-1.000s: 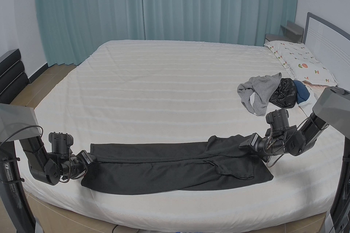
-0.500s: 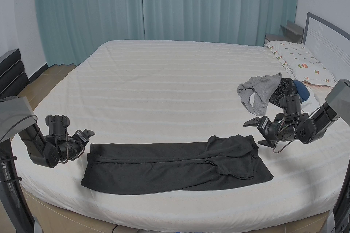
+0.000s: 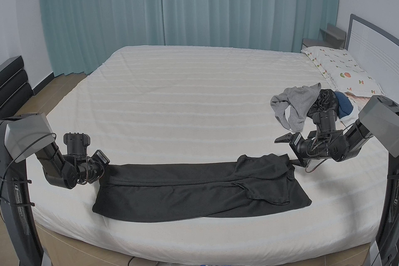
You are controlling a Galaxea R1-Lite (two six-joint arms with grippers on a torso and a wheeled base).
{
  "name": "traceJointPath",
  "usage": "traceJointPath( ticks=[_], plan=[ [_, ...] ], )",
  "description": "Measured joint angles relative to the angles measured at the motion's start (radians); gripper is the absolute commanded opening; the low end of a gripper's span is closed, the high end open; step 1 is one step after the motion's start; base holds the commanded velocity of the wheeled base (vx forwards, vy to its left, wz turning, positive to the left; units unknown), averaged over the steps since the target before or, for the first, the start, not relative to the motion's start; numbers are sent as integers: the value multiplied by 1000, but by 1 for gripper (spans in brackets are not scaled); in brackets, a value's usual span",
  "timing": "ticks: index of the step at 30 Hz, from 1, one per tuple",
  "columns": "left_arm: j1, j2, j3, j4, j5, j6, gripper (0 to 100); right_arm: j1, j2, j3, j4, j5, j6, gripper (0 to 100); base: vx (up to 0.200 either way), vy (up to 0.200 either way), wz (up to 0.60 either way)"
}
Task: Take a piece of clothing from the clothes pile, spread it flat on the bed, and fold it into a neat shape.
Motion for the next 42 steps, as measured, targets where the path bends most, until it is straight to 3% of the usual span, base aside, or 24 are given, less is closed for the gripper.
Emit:
traceJointPath(
  ticks=[16, 17, 40, 41, 42],
  plan=[
    [-1, 7, 1, -2, 30, -33, 0, -20, 44, -1, 5, -12, -68, 100, 0, 0, 0],
    [-1, 8, 2, -2, 30, -33, 0, -19, 48, -1, 5, -12, -69, 0, 0, 0, 0],
    [-1, 9, 11, -2, 31, -33, 0, -45, 76, -3, 0, -49, -106, 0, 0, 0, 0],
    [-1, 9, 11, -2, 31, -33, 0, -46, 78, -3, 0, -49, -106, 100, 0, 0, 0],
    [-1, 9, 11, -2, 31, -33, 0, -48, 79, -3, 0, -48, -105, 100, 0, 0, 0]
  ],
)
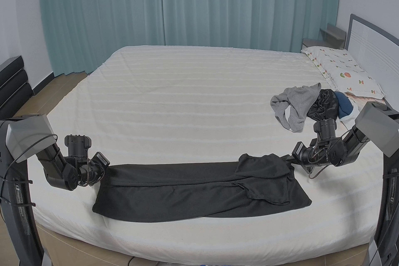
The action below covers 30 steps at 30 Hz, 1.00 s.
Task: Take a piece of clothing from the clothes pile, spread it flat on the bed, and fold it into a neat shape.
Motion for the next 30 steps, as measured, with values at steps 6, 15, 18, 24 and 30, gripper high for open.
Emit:
traceJointPath(
  ticks=[6, 15, 18, 24, 30],
  plan=[
    [0, -3, 6, 1, -2, -8, 100, -3, -6, 9, 0, 8, 10, 100, 0, 0, 0],
    [12, -53, 51, 0, -9, -22, 100, -13, -121, 122, -27, 9, 40, 100, 0, 0, 0],
    [16, -96, 91, -1, -13, -26, 100, -18, -173, 193, -48, 10, 48, 100, 0, 0, 0],
    [18, -201, 205, -8, -24, -69, 100, -29, -291, 343, -87, 27, 60, 100, 0, 0, 0],
    [8, -266, 303, -13, -69, -96, 100, -21, -370, 470, -137, 35, 79, 100, 0, 0, 0]
  ],
)
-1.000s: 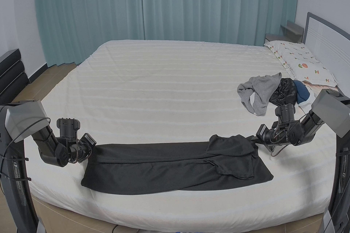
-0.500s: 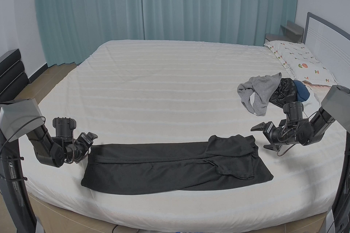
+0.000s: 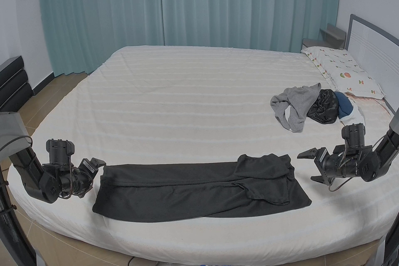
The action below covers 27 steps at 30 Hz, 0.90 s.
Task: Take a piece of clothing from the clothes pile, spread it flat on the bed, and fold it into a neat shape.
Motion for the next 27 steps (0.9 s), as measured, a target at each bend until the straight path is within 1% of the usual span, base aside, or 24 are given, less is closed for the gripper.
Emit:
traceJointPath(
  ticks=[6, 9, 12, 21, 27],
  plan=[
    [-7, -30, 73, -10, -20, -7, 100, 37, -37, 133, -172, 3, 51, 100, -200, 0, 0],
    [-18, -38, 111, -13, -23, -8, 100, 59, -43, 175, -199, 2, 74, 100, -200, 0, 0],
    [-24, -40, 131, -14, -22, -7, 100, 63, -44, 187, -203, 2, 81, 100, -200, 0, 0],
    [-47, -39, 154, -15, -10, -3, 100, 67, -8, 191, -204, -3, 79, 100, 0, 0, 0],
    [-53, -14, 124, -16, -3, -3, 100, 72, 20, 177, -211, -4, 81, 100, 0, 0, 0]
  ],
)
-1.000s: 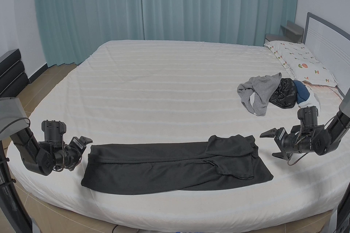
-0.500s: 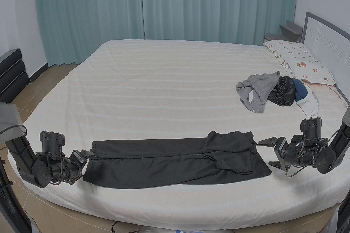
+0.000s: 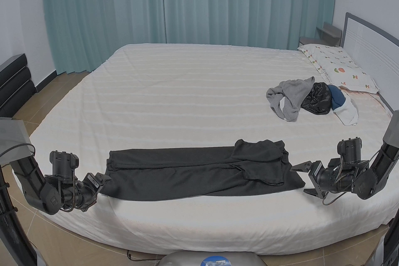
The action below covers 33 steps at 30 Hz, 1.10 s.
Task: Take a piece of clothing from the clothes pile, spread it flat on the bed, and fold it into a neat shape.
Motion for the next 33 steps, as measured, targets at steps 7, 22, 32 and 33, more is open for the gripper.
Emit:
traceJointPath(
  ticks=[7, 22, 32, 33],
  plan=[
    [-24, 66, -57, -26, 61, 2, 0, 46, 55, -22, -24, -83, 24, 100, 0, 0, 0],
    [-46, 103, -51, -65, 71, -22, 0, 104, 157, -85, -30, -167, 43, 100, 0, 0, 0],
    [-45, 103, -41, -66, 70, -24, 0, 101, 188, -106, -31, -194, 45, 100, 0, 0, 0],
    [-45, 103, -42, -66, 69, -24, 0, 101, 190, -106, -32, -195, 45, 100, 0, 0, 0]
  ],
)
